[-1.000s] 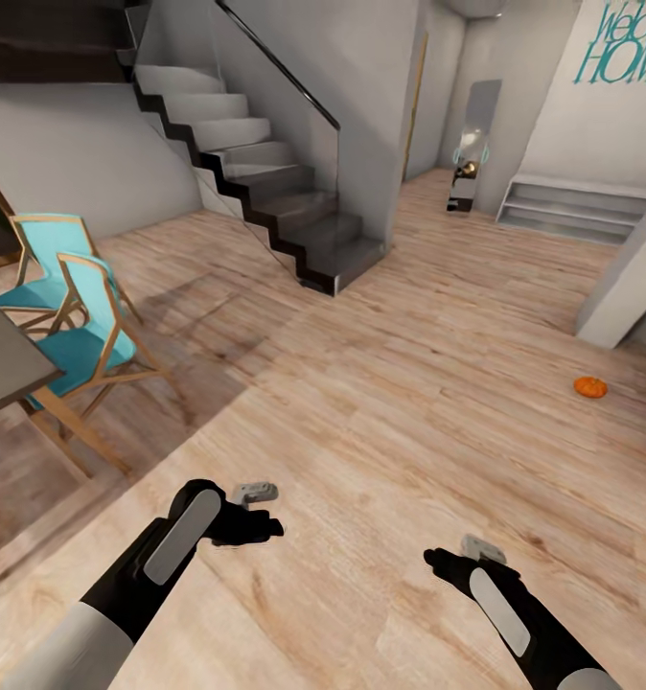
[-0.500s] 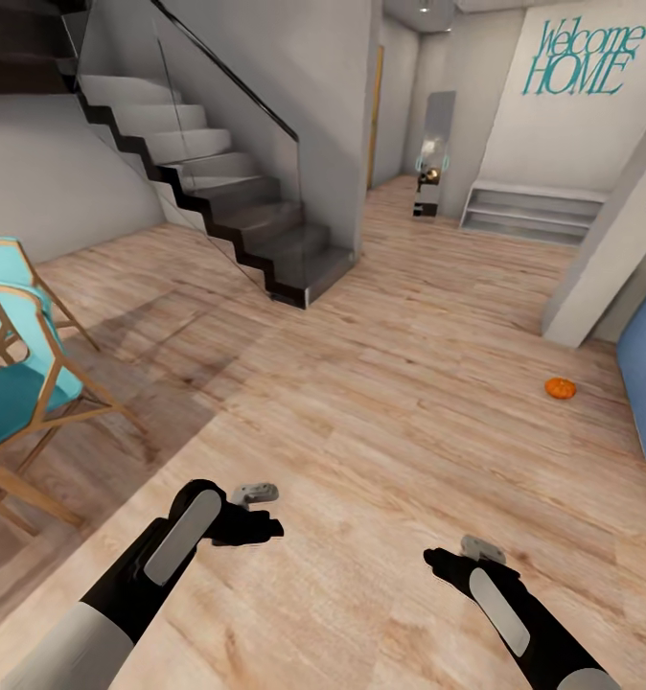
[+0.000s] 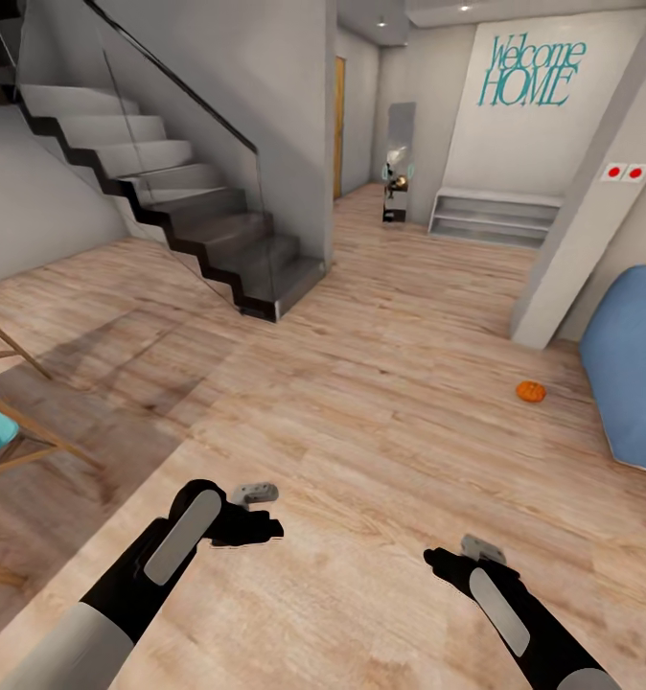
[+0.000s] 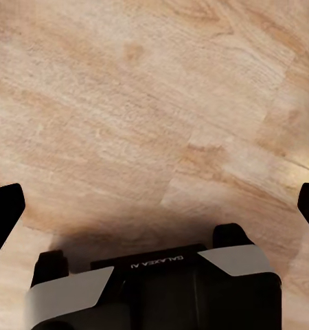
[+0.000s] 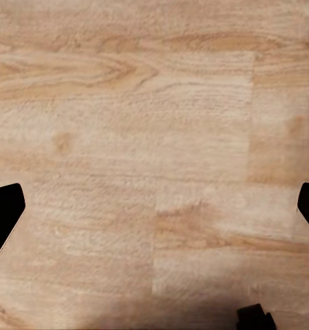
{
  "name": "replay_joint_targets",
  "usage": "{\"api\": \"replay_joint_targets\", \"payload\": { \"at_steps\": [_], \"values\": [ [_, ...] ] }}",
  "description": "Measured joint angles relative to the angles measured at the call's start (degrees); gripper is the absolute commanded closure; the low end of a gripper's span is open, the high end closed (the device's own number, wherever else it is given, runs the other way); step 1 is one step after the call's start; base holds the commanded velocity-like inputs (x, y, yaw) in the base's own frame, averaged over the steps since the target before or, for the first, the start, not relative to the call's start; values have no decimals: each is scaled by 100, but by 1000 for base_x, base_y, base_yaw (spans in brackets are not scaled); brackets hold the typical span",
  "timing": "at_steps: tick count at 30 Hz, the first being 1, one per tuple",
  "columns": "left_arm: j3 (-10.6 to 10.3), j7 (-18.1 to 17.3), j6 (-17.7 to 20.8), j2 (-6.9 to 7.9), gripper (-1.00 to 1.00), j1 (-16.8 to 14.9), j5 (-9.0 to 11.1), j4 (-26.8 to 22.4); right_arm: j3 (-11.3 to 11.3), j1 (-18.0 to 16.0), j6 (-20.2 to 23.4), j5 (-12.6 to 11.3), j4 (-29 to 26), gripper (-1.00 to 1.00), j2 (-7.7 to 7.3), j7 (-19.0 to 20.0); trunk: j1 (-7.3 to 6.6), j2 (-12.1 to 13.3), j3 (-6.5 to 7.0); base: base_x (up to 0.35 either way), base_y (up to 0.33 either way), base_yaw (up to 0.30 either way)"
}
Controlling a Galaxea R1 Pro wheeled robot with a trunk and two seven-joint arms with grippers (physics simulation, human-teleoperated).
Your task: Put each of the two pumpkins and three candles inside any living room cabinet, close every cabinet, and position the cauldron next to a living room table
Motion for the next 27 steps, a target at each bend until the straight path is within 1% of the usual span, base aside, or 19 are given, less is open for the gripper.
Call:
{"api": "replay_joint_targets", "payload": {
  "at_steps": [9, 13, 16, 23, 27],
  "values": [
    [-5, 1, 1, 0, -100, 2, -5, 3, -2, -1, -11, -2, 1, -100, -5, -1, 0, 0, 38, 267, -5, -57],
    [-5, 1, 0, 0, -100, 1, -8, 6, -2, 2, -287, -7, 1, -100, -6, -2, 0, 0, 70, 269, 0, -84],
    [-9, 1, 0, 0, -100, 2, -9, 10, 0, 3, -374, -12, 1, -100, -7, -3, 0, 0, 97, 282, 0, -89],
    [-132, 4, 0, 0, -100, 1, -8, 10, 1, 5, -425, -15, 1, -100, -8, -3, 0, 0, 160, 301, 0, -90],
    [-153, 5, 1, 0, -100, 1, -9, 13, 0, 4, -431, -15, 1, -100, -5, -3, -1, 0, 197, 311, 0, -90]
  ]
}}
